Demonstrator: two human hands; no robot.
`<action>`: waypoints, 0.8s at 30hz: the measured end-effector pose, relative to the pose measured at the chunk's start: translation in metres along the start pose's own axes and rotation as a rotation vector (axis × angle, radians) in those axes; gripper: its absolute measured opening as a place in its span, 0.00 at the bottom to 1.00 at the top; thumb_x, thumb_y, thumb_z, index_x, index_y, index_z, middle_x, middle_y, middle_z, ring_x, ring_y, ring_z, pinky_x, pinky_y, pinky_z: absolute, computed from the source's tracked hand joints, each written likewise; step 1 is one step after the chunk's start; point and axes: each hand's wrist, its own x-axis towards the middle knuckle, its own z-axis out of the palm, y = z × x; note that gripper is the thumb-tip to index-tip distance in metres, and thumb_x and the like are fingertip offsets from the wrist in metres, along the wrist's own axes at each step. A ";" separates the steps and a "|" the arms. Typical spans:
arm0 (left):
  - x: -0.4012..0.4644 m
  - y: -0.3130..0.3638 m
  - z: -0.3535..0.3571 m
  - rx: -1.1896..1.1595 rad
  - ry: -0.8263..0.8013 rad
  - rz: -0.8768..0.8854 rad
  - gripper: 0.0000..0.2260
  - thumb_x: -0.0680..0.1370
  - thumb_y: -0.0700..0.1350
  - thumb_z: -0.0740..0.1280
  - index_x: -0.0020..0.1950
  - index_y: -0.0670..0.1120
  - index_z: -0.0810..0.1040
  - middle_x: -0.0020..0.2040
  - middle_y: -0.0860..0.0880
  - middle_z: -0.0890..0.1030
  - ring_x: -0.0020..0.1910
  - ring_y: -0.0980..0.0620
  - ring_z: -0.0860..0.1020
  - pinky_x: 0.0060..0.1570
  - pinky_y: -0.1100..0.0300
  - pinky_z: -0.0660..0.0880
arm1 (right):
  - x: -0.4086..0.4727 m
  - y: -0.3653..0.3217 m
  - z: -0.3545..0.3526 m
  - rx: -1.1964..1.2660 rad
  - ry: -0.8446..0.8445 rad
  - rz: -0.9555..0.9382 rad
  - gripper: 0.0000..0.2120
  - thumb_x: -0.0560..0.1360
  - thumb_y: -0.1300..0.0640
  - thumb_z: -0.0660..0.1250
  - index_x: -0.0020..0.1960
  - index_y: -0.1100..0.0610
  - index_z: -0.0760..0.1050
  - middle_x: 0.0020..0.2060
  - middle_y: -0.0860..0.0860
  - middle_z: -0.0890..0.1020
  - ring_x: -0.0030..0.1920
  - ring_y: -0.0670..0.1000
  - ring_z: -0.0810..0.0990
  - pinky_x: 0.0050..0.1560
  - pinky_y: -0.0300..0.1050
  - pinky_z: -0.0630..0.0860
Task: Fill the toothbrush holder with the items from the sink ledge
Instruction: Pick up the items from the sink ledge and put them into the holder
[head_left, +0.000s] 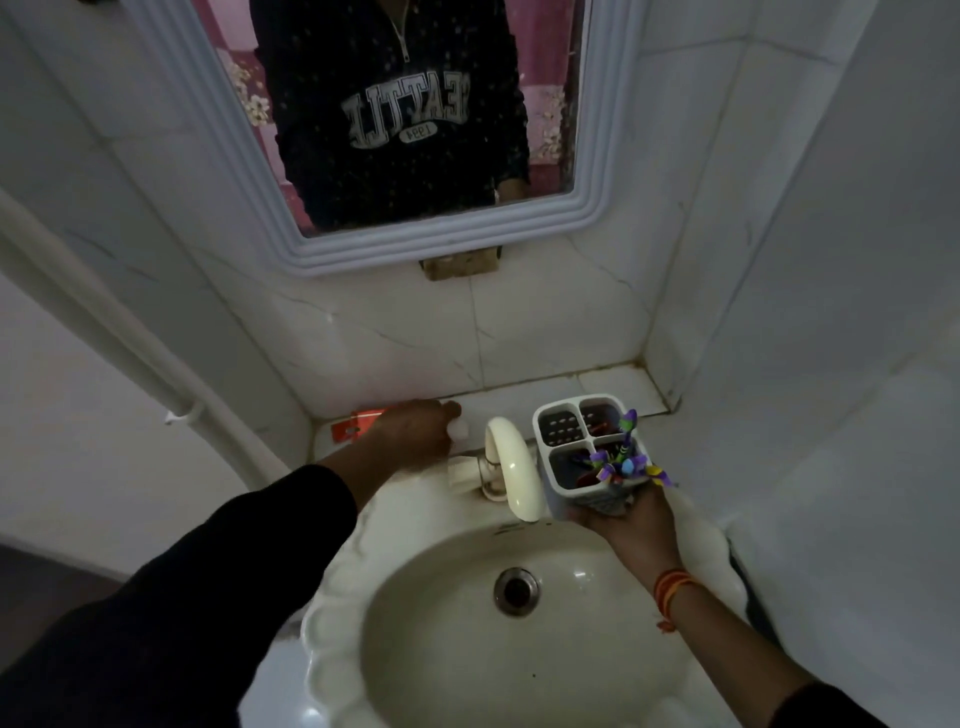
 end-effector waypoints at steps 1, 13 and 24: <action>-0.001 0.003 -0.007 -0.063 0.027 0.027 0.23 0.77 0.50 0.66 0.71 0.46 0.71 0.61 0.41 0.80 0.59 0.39 0.80 0.58 0.52 0.77 | 0.001 0.001 0.000 -0.007 0.002 -0.001 0.46 0.49 0.45 0.86 0.65 0.57 0.79 0.55 0.49 0.86 0.59 0.49 0.83 0.49 0.21 0.75; -0.013 0.129 -0.146 0.267 -0.071 0.236 0.30 0.68 0.55 0.78 0.68 0.52 0.74 0.60 0.49 0.80 0.54 0.50 0.76 0.54 0.51 0.78 | 0.001 0.005 -0.003 -0.009 0.013 0.036 0.44 0.53 0.46 0.87 0.66 0.56 0.78 0.57 0.50 0.85 0.60 0.49 0.83 0.56 0.38 0.82; -0.016 0.205 -0.117 0.483 -0.165 0.357 0.21 0.64 0.52 0.81 0.53 0.47 0.83 0.40 0.50 0.79 0.36 0.52 0.76 0.36 0.57 0.77 | -0.002 0.009 -0.005 -0.084 -0.016 0.077 0.28 0.65 0.53 0.84 0.61 0.59 0.80 0.48 0.50 0.83 0.47 0.48 0.81 0.49 0.38 0.77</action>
